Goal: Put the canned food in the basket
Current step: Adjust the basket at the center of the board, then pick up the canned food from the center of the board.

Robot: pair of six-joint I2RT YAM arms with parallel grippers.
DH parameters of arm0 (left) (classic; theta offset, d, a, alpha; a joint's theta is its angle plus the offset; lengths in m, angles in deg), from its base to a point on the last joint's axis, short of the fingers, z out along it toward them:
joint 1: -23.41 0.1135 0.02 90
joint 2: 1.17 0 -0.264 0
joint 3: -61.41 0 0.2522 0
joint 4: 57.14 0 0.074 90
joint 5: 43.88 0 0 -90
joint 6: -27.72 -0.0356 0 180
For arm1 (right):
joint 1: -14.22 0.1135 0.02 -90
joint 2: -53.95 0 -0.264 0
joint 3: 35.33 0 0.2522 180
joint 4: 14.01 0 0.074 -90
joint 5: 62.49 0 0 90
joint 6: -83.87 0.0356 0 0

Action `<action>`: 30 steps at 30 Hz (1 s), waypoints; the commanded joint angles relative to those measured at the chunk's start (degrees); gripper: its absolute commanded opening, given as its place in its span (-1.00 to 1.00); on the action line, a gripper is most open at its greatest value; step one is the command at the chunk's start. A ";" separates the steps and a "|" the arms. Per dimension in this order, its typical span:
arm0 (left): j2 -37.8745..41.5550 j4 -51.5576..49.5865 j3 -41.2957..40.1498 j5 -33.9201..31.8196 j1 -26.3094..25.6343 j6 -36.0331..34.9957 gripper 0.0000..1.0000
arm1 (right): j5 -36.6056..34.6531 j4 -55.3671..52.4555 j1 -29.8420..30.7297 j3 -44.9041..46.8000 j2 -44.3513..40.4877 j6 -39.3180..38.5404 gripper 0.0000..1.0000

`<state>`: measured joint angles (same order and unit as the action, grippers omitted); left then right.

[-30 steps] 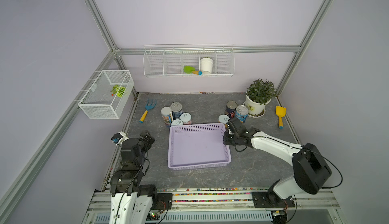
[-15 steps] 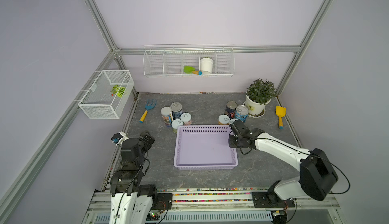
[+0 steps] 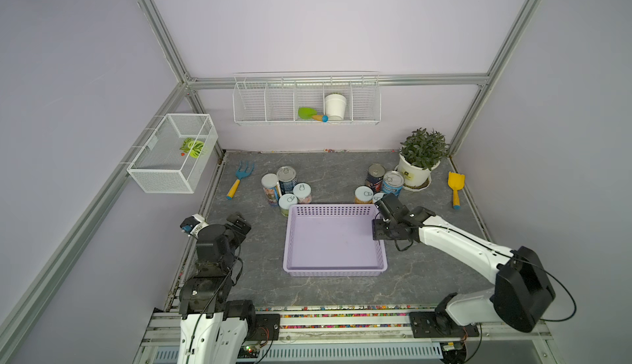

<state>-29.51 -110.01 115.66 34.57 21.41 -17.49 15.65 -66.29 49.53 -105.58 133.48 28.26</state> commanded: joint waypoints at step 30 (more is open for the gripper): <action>-16.30 6.50 4.83 11.22 -0.11 0.39 0.91 | -1.87 -6.52 -20.53 -37.99 29.63 -11.14 0.97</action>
<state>-47.17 -105.01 121.86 45.15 21.41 -16.68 12.72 -71.27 29.82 -142.51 161.98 18.21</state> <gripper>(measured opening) 0.953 0.987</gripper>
